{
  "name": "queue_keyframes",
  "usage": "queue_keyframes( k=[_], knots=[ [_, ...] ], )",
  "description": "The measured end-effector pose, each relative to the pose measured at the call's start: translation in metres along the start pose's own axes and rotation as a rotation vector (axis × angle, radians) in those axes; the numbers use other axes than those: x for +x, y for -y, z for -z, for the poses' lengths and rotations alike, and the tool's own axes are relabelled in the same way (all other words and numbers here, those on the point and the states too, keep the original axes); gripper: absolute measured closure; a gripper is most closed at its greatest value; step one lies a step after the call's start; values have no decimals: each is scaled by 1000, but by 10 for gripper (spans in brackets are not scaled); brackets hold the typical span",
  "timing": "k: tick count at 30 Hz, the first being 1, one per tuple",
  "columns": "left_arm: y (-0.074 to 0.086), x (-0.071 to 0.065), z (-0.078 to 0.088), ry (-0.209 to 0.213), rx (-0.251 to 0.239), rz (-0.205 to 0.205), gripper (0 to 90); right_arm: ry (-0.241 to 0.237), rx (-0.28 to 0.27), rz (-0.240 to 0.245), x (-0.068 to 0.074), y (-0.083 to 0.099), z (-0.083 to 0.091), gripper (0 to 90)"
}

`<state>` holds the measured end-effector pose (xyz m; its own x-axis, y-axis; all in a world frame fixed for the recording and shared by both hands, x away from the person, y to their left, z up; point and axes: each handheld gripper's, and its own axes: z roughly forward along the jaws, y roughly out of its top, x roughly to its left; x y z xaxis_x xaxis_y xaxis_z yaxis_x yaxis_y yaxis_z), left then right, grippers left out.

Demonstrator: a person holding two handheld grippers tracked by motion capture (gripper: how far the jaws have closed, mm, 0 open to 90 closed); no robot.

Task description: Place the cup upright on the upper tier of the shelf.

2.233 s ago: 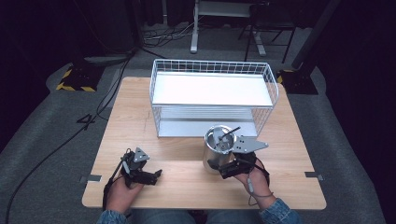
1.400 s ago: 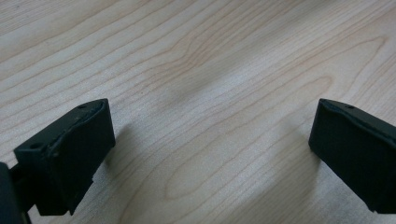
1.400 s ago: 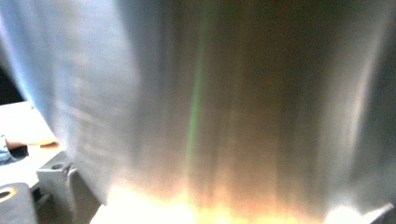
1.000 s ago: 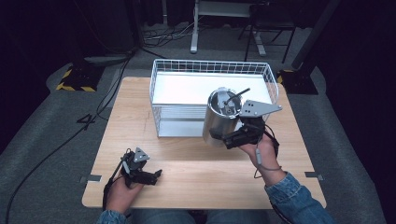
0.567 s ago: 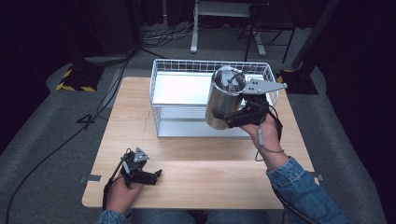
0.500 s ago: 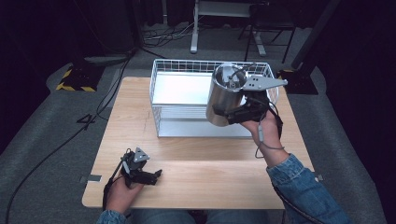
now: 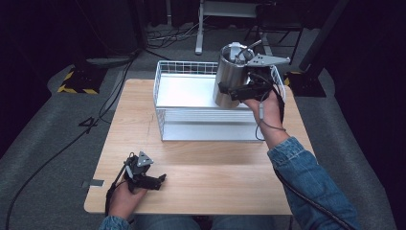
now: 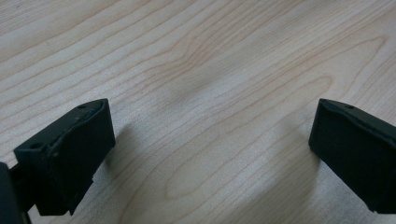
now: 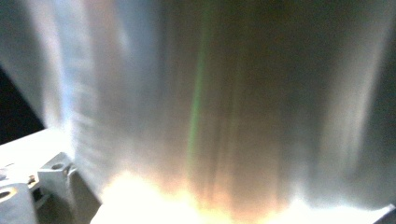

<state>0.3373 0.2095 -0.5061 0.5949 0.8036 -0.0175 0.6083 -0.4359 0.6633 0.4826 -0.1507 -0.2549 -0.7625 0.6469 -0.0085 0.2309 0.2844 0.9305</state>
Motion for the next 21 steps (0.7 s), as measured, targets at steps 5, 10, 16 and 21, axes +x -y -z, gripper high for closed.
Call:
queue_keyframes(
  k=[5,10,16,21],
  knots=[
    [0,0,0,2,-1,7,7,48,-1,-19,-16,-1,-16,39],
    [0,-1,0,1,-2,8,7,78,1,-23,-25,-2,-28,39],
    [0,-1,0,1,-2,8,7,95,9,-2,-28,-2,-36,39],
    [0,0,0,0,-2,6,7,100,12,-17,-32,-1,-42,39]
  ],
)
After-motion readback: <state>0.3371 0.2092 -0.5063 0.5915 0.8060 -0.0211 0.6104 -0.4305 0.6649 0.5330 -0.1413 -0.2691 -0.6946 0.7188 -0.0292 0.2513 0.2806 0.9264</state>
